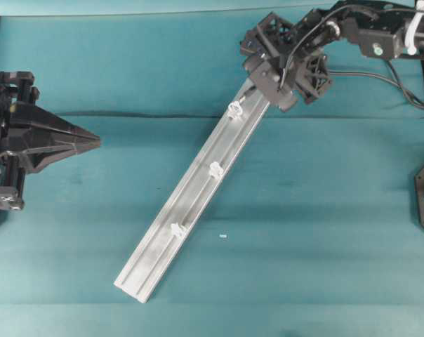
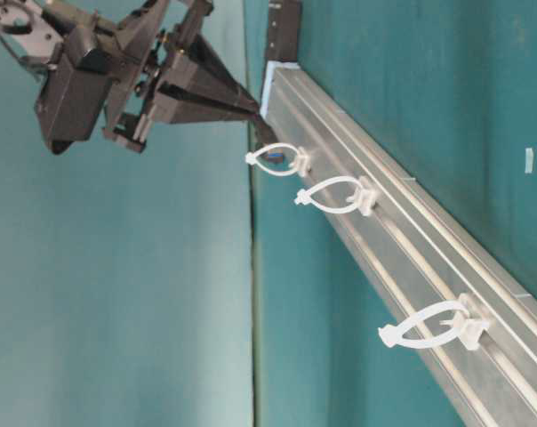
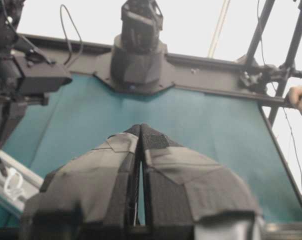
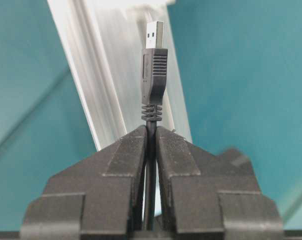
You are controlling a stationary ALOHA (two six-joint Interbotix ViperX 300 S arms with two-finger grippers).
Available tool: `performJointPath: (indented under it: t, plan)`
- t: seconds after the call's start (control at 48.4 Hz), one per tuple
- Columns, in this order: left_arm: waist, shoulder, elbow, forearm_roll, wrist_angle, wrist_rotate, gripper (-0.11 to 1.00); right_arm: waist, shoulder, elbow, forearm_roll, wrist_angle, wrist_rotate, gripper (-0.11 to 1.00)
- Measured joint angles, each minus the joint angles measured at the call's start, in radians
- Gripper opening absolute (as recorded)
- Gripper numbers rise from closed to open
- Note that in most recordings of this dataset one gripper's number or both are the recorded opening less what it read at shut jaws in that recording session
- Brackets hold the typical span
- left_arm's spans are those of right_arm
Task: Pass the USB cable through three rings with both arms.
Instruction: 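Insert the plug through the first white ring with the right gripper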
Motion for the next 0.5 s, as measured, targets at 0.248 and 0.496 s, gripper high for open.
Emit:
performJointPath:
  t: [0.248,0.496]
  plan:
    - [0.0,-0.002,0.0,0.0,-0.002,0.0,0.07,0.015,0.011,-0.002,0.029,-0.002,-0.012,0.08]
    - [0.0,0.003,0.0,0.0,0.0,-0.023,0.07,0.038,0.018,-0.002,0.064,-0.026,-0.014,0.08]
